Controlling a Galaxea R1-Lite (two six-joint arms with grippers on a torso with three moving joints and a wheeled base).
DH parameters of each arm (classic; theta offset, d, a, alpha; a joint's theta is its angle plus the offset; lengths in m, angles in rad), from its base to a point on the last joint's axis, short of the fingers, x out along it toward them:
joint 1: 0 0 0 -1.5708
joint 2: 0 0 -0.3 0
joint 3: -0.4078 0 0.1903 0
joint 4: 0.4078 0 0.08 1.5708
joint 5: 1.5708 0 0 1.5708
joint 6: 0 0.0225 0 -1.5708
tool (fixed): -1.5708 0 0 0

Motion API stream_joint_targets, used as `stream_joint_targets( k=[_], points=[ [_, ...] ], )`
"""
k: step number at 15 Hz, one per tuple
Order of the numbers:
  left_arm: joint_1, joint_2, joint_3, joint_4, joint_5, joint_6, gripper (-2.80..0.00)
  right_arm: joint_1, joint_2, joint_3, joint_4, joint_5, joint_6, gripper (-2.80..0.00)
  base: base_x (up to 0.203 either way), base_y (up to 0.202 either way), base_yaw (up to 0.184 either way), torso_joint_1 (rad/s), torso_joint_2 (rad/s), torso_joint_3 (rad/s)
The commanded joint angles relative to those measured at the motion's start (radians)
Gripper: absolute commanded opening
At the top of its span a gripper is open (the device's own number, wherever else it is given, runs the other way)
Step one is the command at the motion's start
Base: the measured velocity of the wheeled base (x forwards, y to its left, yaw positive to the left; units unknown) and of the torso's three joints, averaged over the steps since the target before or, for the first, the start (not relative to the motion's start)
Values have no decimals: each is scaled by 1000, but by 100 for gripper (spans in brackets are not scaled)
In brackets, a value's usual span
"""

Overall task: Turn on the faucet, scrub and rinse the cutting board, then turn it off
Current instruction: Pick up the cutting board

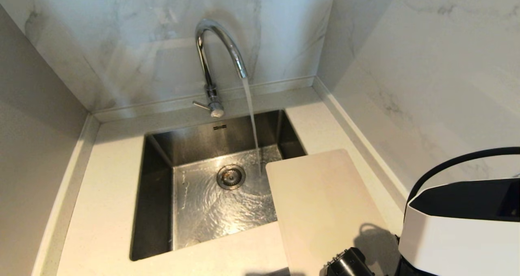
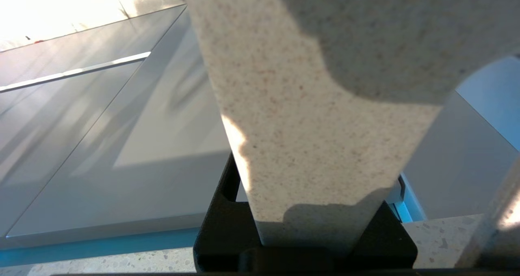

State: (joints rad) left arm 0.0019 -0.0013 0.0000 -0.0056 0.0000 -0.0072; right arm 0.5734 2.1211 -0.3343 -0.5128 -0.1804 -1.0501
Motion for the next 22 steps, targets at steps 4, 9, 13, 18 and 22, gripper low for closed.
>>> stream_joint_targets(
  k=[4, 9, 13, 18, 22],
  points=[
    [0, 1, 0, -1, 0, 0, -280, 0, -65, 6, -13, -4, -8, -280, 0, 0, 0, 0, 0, 0],
    [0, 1, 0, -1, 0, -1, -280, 0, -172, 23, -9, -6, -18, -280, 0, 0, 0, 0, 0, 0],
    [1, 1, 0, -1, 0, -1, -280, 0, -247, 23, -1, -11, -41, -280, 0, 0, 0, 0, 0, 0],
    [1, 1, 0, -1, 0, -1, -280, 0, -311, 22, 27, -34, -59, -280, 0, 0, 0, 0, 0, 0],
    [1, 1, 0, -1, 2, -1, -280, 0, -382, 9, 95, -61, -65, -280, 0, 0, 0, 0, 0, 0]
  ],
)
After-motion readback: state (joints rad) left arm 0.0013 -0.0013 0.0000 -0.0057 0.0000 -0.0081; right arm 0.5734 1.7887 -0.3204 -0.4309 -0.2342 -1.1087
